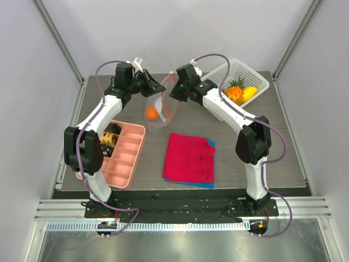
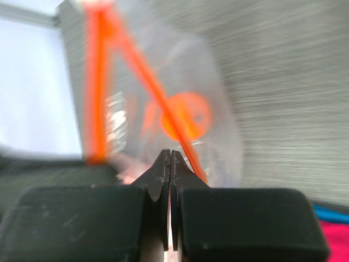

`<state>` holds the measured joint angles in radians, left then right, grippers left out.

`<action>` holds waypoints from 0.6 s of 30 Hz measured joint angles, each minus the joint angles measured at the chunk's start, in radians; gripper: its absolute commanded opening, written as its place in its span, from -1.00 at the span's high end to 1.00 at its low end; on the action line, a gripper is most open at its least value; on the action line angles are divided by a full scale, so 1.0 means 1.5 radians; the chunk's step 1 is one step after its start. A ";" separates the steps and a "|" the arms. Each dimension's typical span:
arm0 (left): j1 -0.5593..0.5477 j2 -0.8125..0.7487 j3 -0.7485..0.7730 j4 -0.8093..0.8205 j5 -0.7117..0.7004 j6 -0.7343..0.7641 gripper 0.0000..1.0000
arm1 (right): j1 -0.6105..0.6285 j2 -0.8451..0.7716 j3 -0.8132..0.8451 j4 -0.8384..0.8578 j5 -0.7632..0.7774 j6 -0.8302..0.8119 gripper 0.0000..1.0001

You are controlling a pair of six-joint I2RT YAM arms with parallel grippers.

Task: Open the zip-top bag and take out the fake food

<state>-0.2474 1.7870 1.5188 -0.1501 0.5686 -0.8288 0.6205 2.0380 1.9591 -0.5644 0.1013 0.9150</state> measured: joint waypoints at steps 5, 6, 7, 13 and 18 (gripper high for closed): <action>-0.001 0.000 0.000 -0.001 -0.001 0.006 1.00 | -0.056 0.000 -0.078 -0.006 -0.006 0.029 0.97; -0.001 0.000 0.000 -0.001 -0.001 0.007 1.00 | -0.068 0.000 -0.095 -0.010 -0.007 0.031 0.97; -0.001 0.000 0.000 -0.002 -0.001 0.008 1.00 | -0.075 0.000 -0.103 -0.014 -0.006 0.033 0.97; -0.002 0.000 0.000 -0.003 -0.001 0.013 1.00 | -0.074 0.000 -0.098 -0.019 -0.020 0.030 0.95; -0.005 0.000 0.000 -0.003 -0.001 0.014 1.00 | -0.040 -0.001 -0.061 -0.011 -0.028 0.002 0.95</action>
<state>-0.2550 1.7870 1.5192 -0.1543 0.5678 -0.8078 0.5598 2.0373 1.8679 -0.5816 0.0589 0.9184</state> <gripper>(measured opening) 0.002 0.023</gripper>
